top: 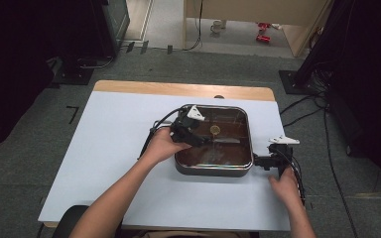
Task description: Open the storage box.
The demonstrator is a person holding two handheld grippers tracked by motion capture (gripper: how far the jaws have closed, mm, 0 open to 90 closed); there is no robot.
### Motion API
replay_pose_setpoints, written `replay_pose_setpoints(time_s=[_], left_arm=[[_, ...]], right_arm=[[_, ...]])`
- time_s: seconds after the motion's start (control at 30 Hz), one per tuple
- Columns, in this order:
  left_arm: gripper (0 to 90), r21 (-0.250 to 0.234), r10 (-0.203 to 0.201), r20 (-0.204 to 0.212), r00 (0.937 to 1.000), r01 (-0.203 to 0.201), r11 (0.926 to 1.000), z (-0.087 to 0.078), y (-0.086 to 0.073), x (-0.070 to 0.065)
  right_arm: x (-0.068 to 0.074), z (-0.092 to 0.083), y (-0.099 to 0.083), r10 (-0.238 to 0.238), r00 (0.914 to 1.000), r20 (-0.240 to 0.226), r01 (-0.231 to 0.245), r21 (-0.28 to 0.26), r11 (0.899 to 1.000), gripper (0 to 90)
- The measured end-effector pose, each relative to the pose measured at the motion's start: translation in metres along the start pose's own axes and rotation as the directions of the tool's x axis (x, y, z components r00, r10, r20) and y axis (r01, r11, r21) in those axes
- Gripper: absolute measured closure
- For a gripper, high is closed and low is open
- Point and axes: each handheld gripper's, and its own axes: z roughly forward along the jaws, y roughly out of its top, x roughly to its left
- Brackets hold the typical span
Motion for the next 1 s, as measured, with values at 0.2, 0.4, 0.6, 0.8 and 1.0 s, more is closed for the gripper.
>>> replay_pose_setpoints(time_s=[0.2,0.4,0.6,0.8,1.0], left_arm=[[33.8,-0.006,-0.003,0.015,0.9999,0.003,1.0,0.018,0.005,0.001],[37.0,-0.029,0.012,0.004,0.9999,-0.012,0.9995,0.031,0.008,0.001],[44.2,-0.062,0.033,-0.022,0.9992,-0.034,0.9975,0.037,0.009,-0.003],[55.7,-0.087,0.052,-0.015,0.9985,-0.053,0.9948,0.041,0.01,-0.008],[58.8,-0.091,0.026,0.002,0.9997,-0.026,0.9956,0.039,0.01,-0.005]], right_arm=[[0.0,0.0,0.0,0.0,1.0,0.0,0.0,-0.001,1.0,0.0],[0.001,0.0,0.0,-0.001,1.0,0.003,0.001,-0.003,1.0,0.0],[0.002,-0.001,-0.001,-0.012,0.9998,0.014,0.012,-0.009,1.0,0.0],[0.002,-0.001,-0.001,-0.014,0.9998,0.014,0.014,-0.008,1.0,0.0],[0.002,-0.001,-0.001,-0.013,0.9998,0.015,0.013,-0.01,1.0,0.0]])
